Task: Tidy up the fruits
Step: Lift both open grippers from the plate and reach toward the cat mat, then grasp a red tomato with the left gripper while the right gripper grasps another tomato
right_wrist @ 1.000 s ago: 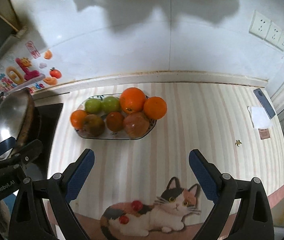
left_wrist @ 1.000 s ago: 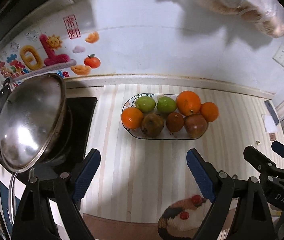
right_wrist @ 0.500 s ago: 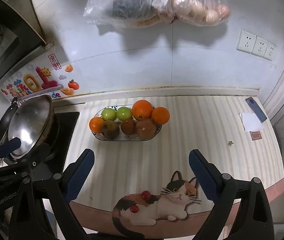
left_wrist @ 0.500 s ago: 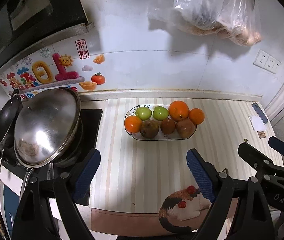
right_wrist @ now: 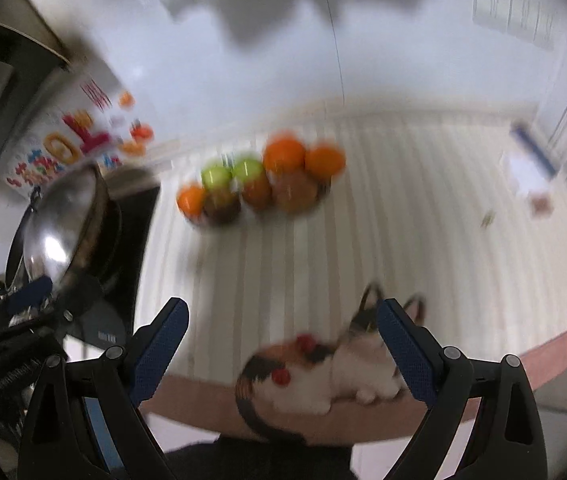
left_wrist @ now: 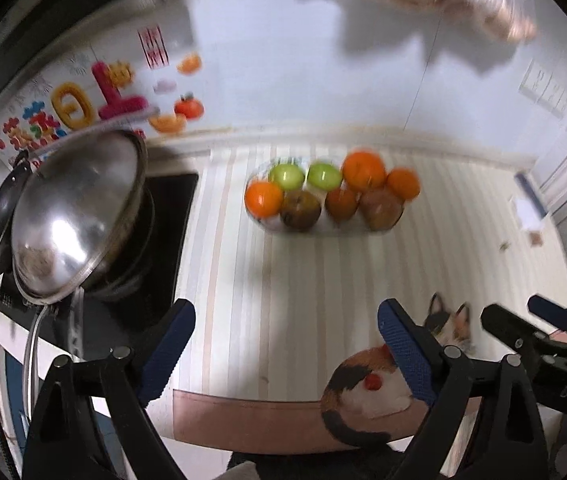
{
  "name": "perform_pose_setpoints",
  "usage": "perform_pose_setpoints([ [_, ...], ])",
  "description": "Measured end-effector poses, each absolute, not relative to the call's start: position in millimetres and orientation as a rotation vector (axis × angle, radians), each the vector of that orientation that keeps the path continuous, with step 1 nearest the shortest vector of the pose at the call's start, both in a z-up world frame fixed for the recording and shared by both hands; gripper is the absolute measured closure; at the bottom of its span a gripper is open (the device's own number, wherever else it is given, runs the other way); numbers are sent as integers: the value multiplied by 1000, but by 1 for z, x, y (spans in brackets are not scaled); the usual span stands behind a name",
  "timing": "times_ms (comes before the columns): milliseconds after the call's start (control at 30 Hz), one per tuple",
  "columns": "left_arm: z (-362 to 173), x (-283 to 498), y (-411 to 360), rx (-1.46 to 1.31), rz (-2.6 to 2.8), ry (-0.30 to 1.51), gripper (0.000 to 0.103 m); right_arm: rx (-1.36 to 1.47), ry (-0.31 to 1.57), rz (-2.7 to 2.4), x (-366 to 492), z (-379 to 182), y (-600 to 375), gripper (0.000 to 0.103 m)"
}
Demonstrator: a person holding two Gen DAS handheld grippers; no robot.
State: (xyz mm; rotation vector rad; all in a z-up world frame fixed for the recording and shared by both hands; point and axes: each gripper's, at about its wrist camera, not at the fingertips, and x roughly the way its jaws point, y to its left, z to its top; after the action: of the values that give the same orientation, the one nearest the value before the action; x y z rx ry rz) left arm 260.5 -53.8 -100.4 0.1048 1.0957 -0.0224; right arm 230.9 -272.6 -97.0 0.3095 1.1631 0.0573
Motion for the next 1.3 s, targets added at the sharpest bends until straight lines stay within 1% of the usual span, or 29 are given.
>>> perform_pose_setpoints([
  [67, -122, 262, -56, 122, -21, 1141, 9, 340, 1238, 58, 234, -135, -278, 7],
  [100, -134, 264, -58, 136, -16, 1171, 9, 363, 1283, 71, 236, -159, -281, 9],
  [167, -159, 265, -62, 148, -18, 1236, 9, 410, 1355, 86, 240, -197, -284, 32],
  [200, -174, 267, -64, 160, -12, 1276, 9, 434, 1390, 99, 243, -218, -284, 36],
  [267, -197, 270, -67, 183, -6, 1332, 9, 470, 1424, 103, 244, -246, -286, 39],
  [400, -236, 273, -71, 211, 2, 1429, 9, 446, 1453, 119, 252, -281, -275, 43],
  [467, -247, 271, -74, 219, -2, 1456, 9, 436, 1464, 139, 257, -292, -269, 54],
  [500, -252, 270, -75, 224, -4, 1468, 9, 416, 1469, 140, 259, -296, -266, 57],
  [567, -260, 269, -78, 226, -22, 1493, 10, 365, 1481, 134, 261, -305, -259, 69],
  [600, -264, 268, -80, 222, -33, 1507, 10, 350, 1481, 133, 261, -307, -258, 73],
  [900, -299, 256, -129, 217, -221, 1581, 10, 403, 1437, 42, 238, -292, -315, 73],
  [933, -302, 255, -133, 214, -238, 1588, 12, 402, 1438, 32, 236, -292, -321, 73],
  [1000, -310, 251, -141, 218, -267, 1601, 20, 408, 1440, 11, 230, -292, -331, 73],
  [1067, -318, 247, -150, 232, -293, 1619, 34, 411, 1444, -3, 228, -292, -334, 73],
  [1200, -329, 242, -161, 263, -320, 1624, 52, 431, 1444, -15, 223, -292, -336, 73],
  [1233, -330, 244, -164, 267, -322, 1627, 60, 436, 1443, -14, 223, -292, -336, 73],
  [1300, -331, 243, -167, 280, -330, 1609, 66, 437, 1439, -14, 222, -290, -335, 73],
])
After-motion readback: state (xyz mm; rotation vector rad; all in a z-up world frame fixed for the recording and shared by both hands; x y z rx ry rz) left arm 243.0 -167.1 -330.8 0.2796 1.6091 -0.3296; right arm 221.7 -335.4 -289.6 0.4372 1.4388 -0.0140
